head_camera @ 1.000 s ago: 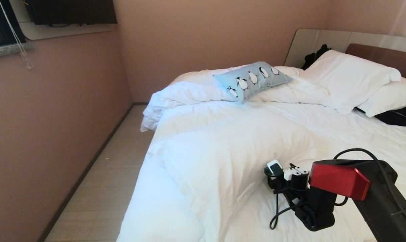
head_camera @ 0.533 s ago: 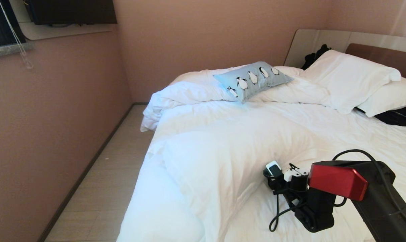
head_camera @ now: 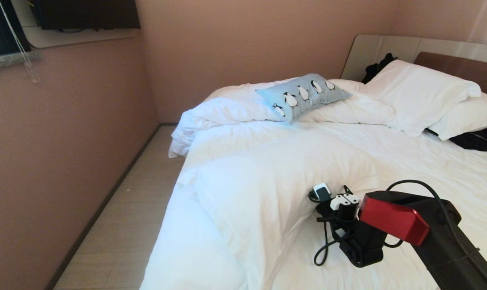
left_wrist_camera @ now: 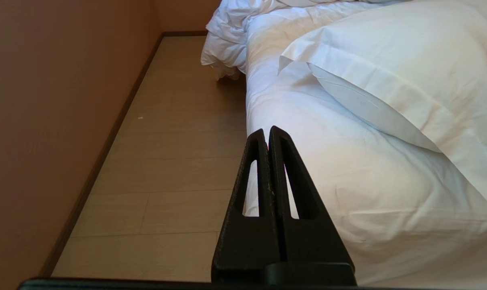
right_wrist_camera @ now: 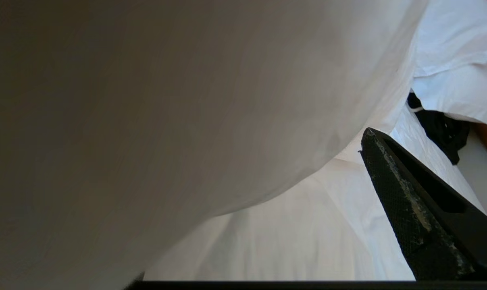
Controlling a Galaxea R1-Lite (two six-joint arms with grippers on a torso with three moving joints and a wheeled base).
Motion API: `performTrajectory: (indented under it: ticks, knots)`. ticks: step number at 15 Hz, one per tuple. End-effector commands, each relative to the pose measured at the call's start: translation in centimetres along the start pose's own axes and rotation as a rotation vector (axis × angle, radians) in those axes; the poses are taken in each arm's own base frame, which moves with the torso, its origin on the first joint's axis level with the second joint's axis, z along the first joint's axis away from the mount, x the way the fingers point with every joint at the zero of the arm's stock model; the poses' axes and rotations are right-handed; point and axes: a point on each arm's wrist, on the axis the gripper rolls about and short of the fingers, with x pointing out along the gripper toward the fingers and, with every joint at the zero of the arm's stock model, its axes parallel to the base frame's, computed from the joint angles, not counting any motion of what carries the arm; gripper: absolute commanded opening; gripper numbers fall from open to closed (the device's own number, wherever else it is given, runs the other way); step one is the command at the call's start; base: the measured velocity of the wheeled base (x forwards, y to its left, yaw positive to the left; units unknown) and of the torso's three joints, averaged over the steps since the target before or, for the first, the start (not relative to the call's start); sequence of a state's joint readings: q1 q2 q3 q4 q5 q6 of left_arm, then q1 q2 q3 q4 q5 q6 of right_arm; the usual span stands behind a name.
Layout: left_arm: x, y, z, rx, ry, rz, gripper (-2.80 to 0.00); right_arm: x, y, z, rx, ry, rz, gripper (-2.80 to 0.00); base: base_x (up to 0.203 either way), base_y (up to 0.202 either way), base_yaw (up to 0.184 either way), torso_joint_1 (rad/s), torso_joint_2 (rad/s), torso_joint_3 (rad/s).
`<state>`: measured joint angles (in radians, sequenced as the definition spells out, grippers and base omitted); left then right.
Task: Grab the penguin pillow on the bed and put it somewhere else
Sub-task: Pick up the pillow
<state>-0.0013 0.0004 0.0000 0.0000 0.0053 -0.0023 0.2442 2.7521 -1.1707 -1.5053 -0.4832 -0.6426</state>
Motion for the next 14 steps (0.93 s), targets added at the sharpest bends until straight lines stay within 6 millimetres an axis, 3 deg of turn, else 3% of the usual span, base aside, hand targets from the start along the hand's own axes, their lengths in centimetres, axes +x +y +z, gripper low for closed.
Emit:
performTrajectory:
  ticks: [1,6,9,14]
  knots:
    - [0.0,0.0,0.0,-0.001,0.001,0.001,-2.80,0.2,0.5,0.4,0.037,0.000,-0.042,0.00,0.000,0.000,0.000,0.000,0.00,0.000]
    - [0.0,0.0,0.0,-0.001,0.003,0.001,-2.80,-1.1,0.0,0.0,0.067,0.016,0.002,0.00,0.000,0.000,0.000,0.000,0.00,0.000]
    - [0.0,0.0,0.0,-0.001,0.000,0.001,-2.80,-2.6,-2.1,1.7,0.173,-0.049,0.138,0.00,0.000,0.000,0.000,0.000,0.00,0.000]
    - [0.0,0.0,0.0,-0.001,0.001,0.001,-2.80,-4.4,-5.1,3.6,0.319,-0.066,0.193,0.00,0.000,0.000,0.000,0.000,0.00,0.000]
